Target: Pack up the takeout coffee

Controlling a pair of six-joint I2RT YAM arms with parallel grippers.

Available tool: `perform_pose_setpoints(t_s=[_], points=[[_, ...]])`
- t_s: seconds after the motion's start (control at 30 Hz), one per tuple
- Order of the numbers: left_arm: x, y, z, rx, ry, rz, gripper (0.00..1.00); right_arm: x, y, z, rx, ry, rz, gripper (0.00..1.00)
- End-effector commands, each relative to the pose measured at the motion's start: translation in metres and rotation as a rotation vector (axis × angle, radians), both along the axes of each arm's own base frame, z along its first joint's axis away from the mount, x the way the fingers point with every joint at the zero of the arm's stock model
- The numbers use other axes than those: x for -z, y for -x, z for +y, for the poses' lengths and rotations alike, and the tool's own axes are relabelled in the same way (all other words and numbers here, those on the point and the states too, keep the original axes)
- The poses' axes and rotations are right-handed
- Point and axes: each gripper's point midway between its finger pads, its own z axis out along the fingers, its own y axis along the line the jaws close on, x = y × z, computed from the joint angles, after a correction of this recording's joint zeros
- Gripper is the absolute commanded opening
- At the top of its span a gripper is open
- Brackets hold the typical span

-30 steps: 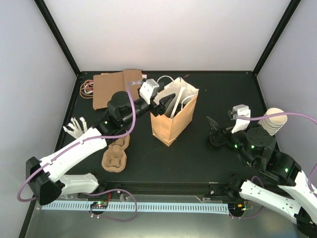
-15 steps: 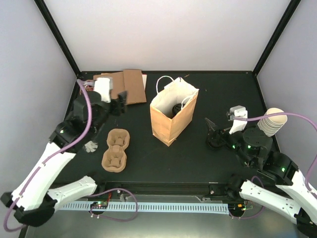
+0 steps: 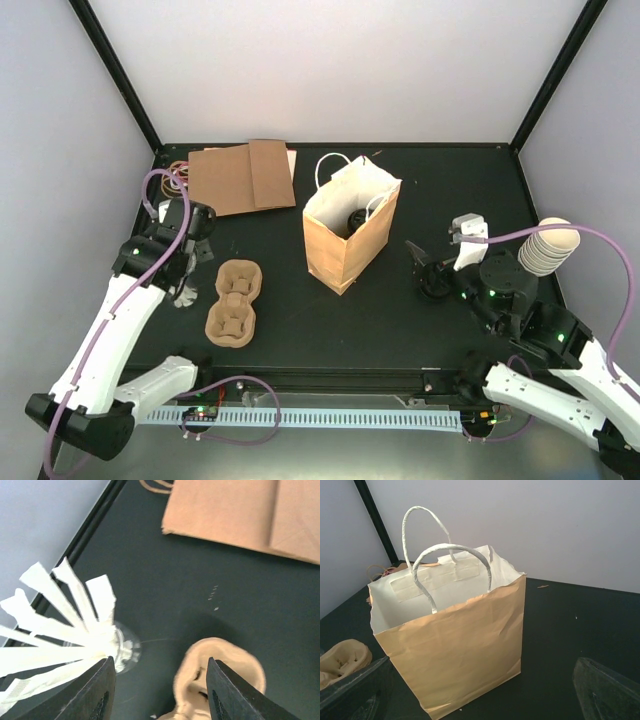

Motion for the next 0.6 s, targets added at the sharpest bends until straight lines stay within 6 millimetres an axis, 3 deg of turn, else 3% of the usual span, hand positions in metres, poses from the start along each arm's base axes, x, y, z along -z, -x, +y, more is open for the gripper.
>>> perform_pose_setpoints(t_s=[0.0, 0.57], points=[[0.019, 0.01, 0.026, -0.127, -0.072, 0.089, 0.51, -0.007, 0.002, -0.005, 0.01, -0.031, -0.025, 1.0], [0.042, -0.007, 0.053, -0.22, -0.14, 0.107, 0.41, -0.01, 0.005, -0.011, 0.016, -0.031, -0.031, 1.0]])
